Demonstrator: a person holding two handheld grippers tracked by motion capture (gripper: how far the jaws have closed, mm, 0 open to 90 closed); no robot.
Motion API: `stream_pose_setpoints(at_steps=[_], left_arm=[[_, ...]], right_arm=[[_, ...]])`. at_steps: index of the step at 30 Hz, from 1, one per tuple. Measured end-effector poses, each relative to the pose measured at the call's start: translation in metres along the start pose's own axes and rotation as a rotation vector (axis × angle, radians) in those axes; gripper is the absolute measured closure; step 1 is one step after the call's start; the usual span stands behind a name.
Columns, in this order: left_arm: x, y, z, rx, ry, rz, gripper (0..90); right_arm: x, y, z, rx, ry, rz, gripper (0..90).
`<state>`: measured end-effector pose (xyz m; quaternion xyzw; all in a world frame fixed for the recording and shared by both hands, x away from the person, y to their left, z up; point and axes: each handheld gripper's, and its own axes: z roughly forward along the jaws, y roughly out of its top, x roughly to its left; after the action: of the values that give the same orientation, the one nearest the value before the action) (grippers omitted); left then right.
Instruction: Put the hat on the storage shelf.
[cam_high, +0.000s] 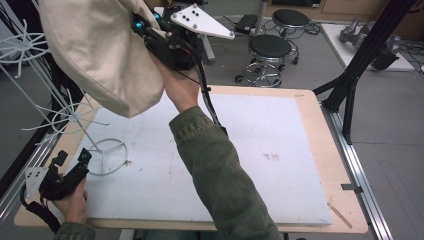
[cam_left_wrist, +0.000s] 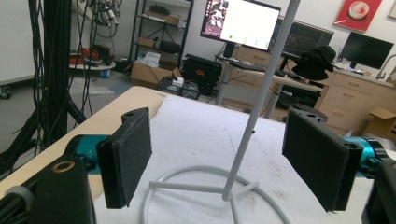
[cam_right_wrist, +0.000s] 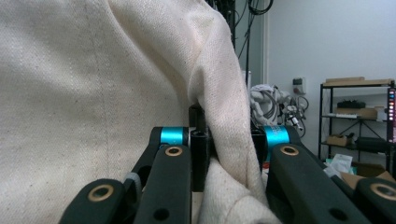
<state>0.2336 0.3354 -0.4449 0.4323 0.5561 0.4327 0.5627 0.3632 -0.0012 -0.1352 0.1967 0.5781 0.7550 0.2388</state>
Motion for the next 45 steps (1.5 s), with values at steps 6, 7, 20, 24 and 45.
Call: stream_pose_setpoints(at_steps=[6, 7, 20, 24, 45], left_arm=[[0.0, 0.0, 0.001, -0.001, -0.003, -0.004, 24.2], [0.0, 0.0, 0.001, -0.002, -0.003, -0.004, 24.2], [0.0, 0.0, 0.001, -0.001, -0.007, -0.012, 24.2], [0.0, 0.0, 0.001, -0.001, -0.009, -0.012, 24.2], [0.0, -0.001, 0.001, 0.0, -0.012, -0.024, 24.2]], right_arm=[[0.006, 0.008, 0.013, 0.004, 0.003, -0.011, 77.9], [0.006, 0.009, 0.015, 0.004, 0.003, -0.014, 77.9], [0.025, 0.007, 0.04, 0.016, 0.047, 0.001, 77.6], [0.03, 0.005, 0.047, 0.03, 0.036, -0.002, 77.5], [0.04, -0.052, 0.061, 0.205, 0.045, -0.041, 76.2]])
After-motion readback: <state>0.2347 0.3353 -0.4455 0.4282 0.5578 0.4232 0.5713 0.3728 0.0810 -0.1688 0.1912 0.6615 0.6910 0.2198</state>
